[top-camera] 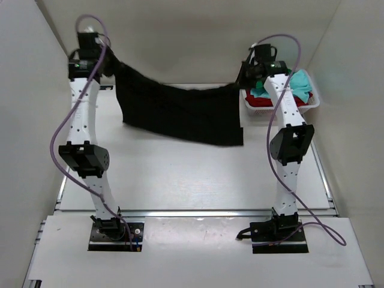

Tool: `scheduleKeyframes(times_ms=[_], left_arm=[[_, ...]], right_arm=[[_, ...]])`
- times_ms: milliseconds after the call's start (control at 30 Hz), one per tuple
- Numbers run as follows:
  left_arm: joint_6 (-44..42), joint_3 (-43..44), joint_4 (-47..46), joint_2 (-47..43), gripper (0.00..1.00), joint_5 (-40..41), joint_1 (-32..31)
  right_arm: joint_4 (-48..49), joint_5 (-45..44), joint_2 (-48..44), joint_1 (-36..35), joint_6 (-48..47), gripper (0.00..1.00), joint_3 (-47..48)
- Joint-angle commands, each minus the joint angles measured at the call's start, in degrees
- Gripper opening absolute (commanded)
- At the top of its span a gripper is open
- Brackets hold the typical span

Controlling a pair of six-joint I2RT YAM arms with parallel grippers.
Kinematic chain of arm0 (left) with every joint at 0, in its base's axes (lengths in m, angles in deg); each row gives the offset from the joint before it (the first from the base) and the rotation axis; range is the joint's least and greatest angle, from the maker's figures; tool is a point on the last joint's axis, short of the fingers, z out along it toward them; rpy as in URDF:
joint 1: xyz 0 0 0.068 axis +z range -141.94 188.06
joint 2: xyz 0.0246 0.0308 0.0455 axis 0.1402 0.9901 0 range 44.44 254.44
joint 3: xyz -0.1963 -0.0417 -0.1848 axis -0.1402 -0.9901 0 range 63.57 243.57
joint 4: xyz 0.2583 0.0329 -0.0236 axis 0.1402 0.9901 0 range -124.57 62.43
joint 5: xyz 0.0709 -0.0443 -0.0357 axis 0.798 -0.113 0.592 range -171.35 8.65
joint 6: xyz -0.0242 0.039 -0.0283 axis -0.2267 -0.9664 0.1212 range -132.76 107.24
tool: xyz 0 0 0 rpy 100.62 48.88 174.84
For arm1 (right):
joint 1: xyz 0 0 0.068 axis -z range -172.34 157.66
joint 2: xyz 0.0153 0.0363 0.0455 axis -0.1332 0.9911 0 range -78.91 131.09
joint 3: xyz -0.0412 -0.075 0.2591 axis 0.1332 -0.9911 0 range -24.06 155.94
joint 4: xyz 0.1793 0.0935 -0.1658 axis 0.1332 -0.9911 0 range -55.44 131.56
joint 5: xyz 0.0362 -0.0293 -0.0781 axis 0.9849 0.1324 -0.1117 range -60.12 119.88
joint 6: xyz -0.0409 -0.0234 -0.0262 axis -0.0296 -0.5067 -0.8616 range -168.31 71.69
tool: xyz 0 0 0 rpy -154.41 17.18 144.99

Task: Fold and stack the t-shirts
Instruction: Flatten out the tshirt

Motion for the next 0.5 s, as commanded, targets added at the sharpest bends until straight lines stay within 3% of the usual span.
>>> scheduleKeyframes(times_ms=[0,67,133,233,367,467], left_arm=[[-1.6,12.7,5.7,-5.8,0.0,-4.1,6.2],[-3.6,-1.8,-1.5,-14.6,0.0,-3.1,5.7],[-4.8,-8.7,1.3,-19.4,0.0,-0.9,3.9],[-6.0,-16.0,4.3,-26.4,0.0,6.1,-2.1],[-4.9,-34.7,5.5,-37.4,0.0,5.0,-2.0],[-3.2,-40.2,5.1,-44.6,0.0,5.0,-2.0]], right_arm=[[0.3,5.5,-8.9,4.5,1.5,0.0,6.1],[10.3,5.2,-18.5,4.0,0.7,0.0,-17.3],[13.6,6.6,-24.7,4.6,1.4,0.0,-25.5],[9.9,3.9,-27.5,3.2,-1.7,0.0,-29.6],[10.1,4.9,-34.2,3.0,-3.7,0.0,-40.6],[10.1,3.7,-40.5,1.8,-3.6,0.0,-44.6]])
